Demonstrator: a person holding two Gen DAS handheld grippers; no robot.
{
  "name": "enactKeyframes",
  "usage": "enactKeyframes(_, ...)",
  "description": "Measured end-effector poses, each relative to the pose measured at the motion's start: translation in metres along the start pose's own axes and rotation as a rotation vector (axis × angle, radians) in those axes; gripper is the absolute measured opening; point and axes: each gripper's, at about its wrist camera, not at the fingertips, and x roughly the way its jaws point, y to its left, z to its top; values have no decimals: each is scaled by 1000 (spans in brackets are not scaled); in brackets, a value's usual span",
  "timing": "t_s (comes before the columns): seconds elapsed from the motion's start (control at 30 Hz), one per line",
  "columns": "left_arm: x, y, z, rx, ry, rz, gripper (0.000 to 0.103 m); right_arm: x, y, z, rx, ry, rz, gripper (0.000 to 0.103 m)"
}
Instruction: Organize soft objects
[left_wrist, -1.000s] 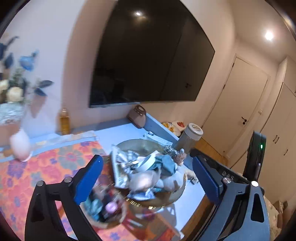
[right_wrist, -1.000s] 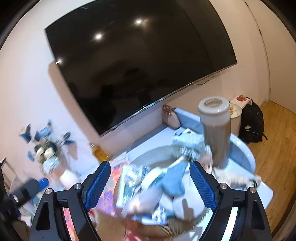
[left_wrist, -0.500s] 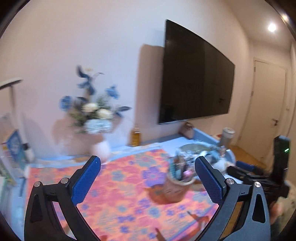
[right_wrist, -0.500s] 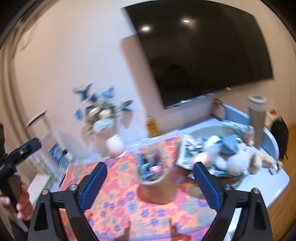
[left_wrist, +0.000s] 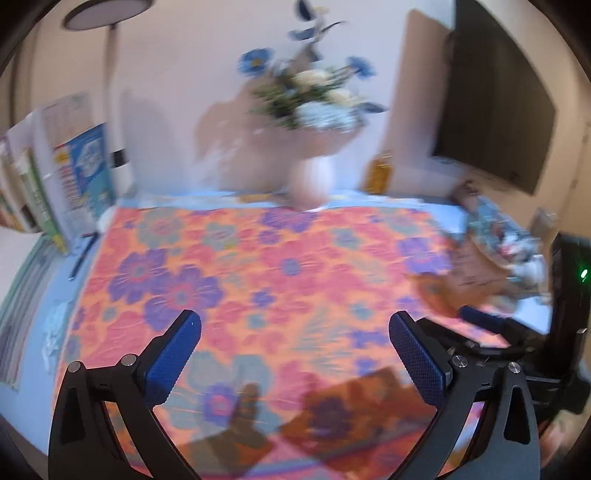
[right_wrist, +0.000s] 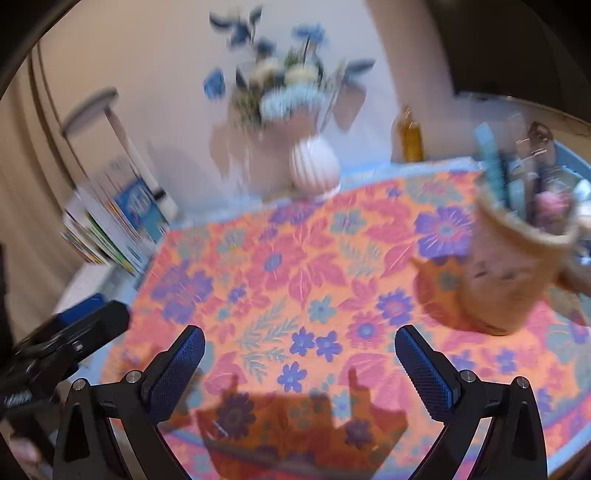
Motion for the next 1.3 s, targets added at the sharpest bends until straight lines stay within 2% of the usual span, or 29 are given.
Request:
enactKeyframes(0.07,22,13,-8,-13,34,61,102,24,6,1,-29,11,-63,103)
enactKeyframes(0.2,67,29,-24,-33,86,75,102,57,4,8,-41,16,-149,103)
enactKeyframes(0.33,92,33,-36,-40,89,107,102,78,-4,10,-8,24,-156,103)
enactKeyframes(0.4,95,38,-34,-61,105,91,102,86,-4,6,-18,16,-152,103)
enactKeyframes(0.5,97,48,-37,-121,121,69,102,98,-3,3,-39,80,-111,103)
enactKeyframes(0.63,96,53,-37,-162,117,63,102,101,-2,2,-44,99,-106,103)
enactKeyframes(0.8,99,54,-38,-176,122,91,102,105,-5,1,-31,112,-141,103)
enactKeyframes(1.3,102,54,-39,-169,134,83,102,102,1,0,-67,95,-179,103)
